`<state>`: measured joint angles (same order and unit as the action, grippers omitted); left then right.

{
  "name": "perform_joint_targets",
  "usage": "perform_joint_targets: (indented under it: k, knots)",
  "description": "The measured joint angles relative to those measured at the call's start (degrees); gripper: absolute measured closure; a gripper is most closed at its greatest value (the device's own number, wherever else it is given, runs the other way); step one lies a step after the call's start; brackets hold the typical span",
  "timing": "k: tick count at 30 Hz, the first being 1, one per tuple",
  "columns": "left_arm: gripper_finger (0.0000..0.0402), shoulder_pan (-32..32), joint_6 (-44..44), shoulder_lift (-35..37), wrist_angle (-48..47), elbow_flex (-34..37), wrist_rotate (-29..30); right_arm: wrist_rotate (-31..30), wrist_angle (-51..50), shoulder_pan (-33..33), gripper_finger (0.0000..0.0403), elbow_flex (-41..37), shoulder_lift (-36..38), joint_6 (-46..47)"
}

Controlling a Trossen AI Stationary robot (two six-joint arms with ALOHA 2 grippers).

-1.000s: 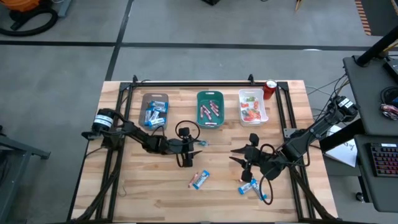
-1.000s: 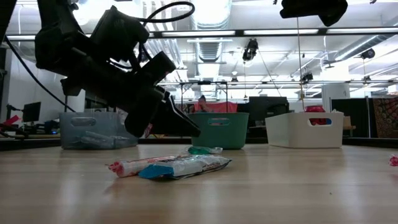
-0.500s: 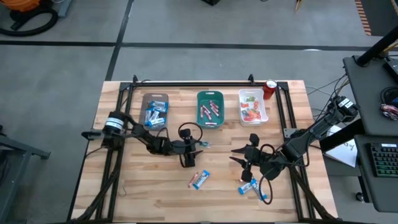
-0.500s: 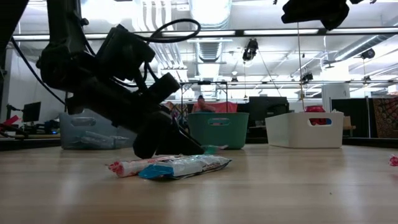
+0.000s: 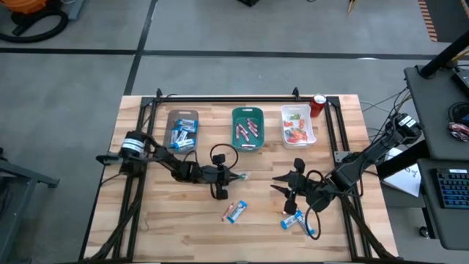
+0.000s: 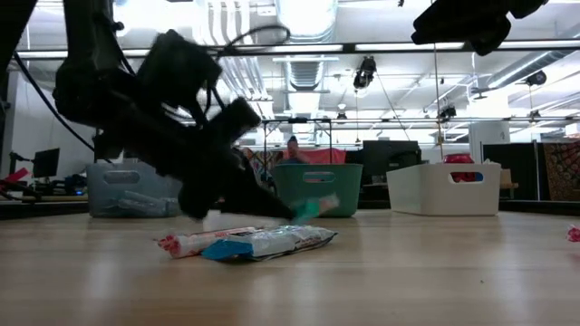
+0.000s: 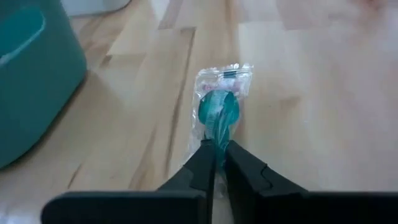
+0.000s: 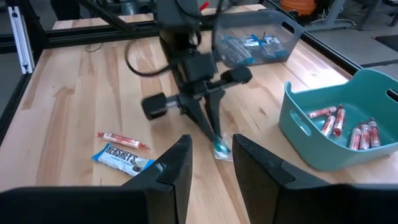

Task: Sort candy
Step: Put the blue gummy into the white bin

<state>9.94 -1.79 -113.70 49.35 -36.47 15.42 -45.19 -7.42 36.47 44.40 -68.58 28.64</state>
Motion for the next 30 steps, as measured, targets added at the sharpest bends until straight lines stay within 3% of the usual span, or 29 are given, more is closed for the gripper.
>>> perform_joint_targets:
  k: [11,15,23,30]
  knots:
    - [0.0401,2.13,1.23,11.94,2.56,0.3,-1.06,0.0,1.42,0.0,0.0296,-0.73,0.0,-0.58]
    - [0.0401,2.07,1.1,14.48,6.52,0.3,-3.39,0.01,7.38,0.0,0.029,-2.23,0.0,-4.92]
    - [0.0401,2.13,-1.17,11.93,8.72,-1.95,-5.46,-0.48,25.33,-0.86,0.028,-5.94,-1.77,-20.43]
    - [0.0401,2.26,-3.47,8.31,8.95,-5.43,-7.13,-1.31,26.24,-2.56,0.0259,-3.97,-6.7,-24.87]
